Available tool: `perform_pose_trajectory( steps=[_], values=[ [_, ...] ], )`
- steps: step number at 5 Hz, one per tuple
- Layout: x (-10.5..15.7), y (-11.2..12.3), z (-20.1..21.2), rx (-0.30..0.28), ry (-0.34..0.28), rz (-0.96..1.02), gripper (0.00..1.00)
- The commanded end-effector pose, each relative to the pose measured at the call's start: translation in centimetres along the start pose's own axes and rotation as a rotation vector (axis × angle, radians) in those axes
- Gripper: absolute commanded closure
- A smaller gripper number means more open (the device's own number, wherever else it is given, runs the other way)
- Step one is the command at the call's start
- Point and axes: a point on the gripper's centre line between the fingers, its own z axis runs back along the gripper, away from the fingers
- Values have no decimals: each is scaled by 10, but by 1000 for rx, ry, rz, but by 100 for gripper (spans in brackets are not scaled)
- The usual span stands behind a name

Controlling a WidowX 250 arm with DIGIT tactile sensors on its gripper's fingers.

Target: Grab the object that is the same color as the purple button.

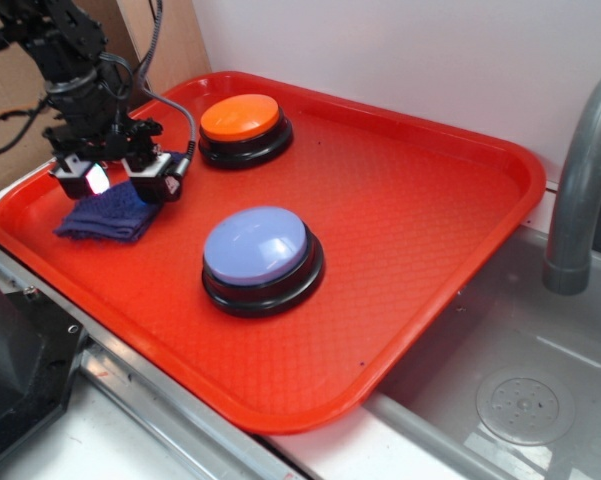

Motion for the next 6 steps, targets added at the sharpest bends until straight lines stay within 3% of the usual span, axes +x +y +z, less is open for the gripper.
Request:
perform_pose_trajectory(
  steps=[1,3,4,6],
  values=[
    [2,0,-1,-23,-73,21,99],
    [-1,-8,5,3,-77,-22,100],
    [3,-16,19,70,-94,-59,100],
    [6,-44,60,56,-73,-154,100]
  ],
)
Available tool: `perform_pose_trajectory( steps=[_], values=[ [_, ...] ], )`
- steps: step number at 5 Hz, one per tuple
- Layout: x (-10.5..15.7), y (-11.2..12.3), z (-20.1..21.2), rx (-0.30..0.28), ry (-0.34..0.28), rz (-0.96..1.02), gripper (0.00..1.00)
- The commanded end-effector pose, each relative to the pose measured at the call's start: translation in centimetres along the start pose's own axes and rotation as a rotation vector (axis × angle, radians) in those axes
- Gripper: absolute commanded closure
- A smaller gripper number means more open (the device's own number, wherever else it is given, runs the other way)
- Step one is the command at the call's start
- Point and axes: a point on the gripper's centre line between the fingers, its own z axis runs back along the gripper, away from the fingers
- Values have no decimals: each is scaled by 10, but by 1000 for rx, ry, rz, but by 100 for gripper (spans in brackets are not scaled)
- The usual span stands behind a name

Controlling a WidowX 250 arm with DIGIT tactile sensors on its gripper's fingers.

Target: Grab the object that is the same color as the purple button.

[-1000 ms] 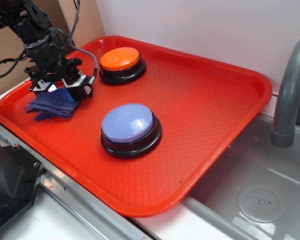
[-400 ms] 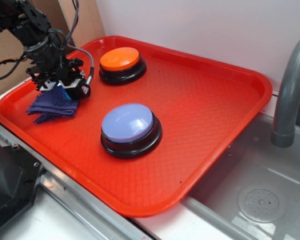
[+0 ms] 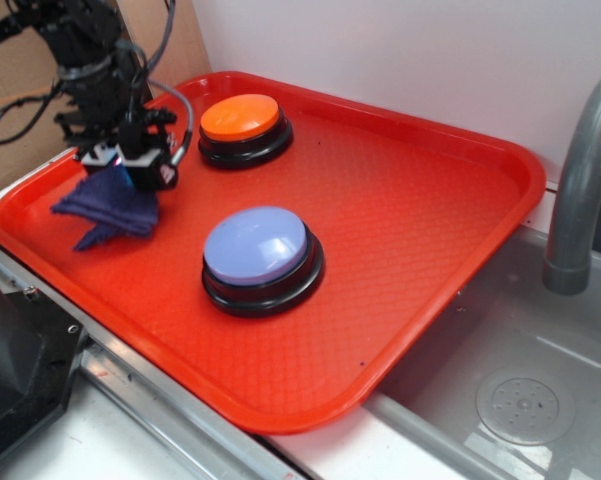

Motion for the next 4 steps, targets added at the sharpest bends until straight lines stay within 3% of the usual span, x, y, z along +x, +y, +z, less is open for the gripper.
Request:
perform_pose_trajectory(
  steps=[1,2,3,4],
  values=[
    [8,-46,73,-70,-33,-201,100],
    [8,-72,113,-103,-40,-285,100],
    [5,-90,136,-118,-98,-324,100],
    [7,-92,138,-72,-89,-343,100]
  ],
)
